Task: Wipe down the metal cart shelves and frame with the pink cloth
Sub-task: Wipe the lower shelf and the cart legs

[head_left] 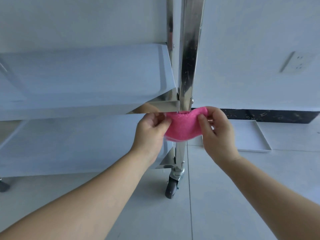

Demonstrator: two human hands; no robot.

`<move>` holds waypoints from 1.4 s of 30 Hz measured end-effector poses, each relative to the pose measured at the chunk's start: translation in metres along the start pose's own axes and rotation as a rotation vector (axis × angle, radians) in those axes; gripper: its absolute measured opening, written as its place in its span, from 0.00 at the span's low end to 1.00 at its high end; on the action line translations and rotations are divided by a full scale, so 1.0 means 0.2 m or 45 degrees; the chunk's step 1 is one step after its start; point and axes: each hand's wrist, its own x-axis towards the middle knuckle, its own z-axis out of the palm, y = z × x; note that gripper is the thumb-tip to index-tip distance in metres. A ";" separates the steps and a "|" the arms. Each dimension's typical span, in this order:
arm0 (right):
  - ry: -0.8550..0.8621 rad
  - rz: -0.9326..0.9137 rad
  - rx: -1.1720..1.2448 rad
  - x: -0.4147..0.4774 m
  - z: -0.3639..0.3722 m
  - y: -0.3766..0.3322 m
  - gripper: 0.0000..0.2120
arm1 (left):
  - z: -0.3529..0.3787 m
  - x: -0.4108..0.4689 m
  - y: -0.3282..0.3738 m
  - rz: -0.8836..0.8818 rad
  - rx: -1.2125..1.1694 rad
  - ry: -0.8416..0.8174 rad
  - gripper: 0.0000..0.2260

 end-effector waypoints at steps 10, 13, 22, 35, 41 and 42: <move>0.134 0.172 0.139 -0.02 0.12 -0.07 0.10 | -0.02 0.04 -0.02 0.067 0.146 -0.102 0.06; 0.065 0.137 0.148 -0.08 0.16 -0.11 0.17 | -0.03 0.02 -0.03 0.036 0.137 -0.157 0.08; 0.078 0.344 0.226 -0.07 0.27 -0.18 0.11 | -0.23 0.06 0.00 0.004 0.446 -0.391 0.25; 0.081 0.631 0.156 -0.30 0.38 0.12 0.14 | -0.49 0.00 -0.05 -0.055 0.966 -0.557 0.18; 0.050 0.798 0.165 -0.42 0.43 0.22 0.14 | -0.55 -0.03 -0.06 -0.067 1.034 -0.628 0.18; 0.059 0.799 0.159 -0.41 0.43 0.22 0.13 | -0.56 -0.04 -0.06 -0.071 1.038 -0.638 0.18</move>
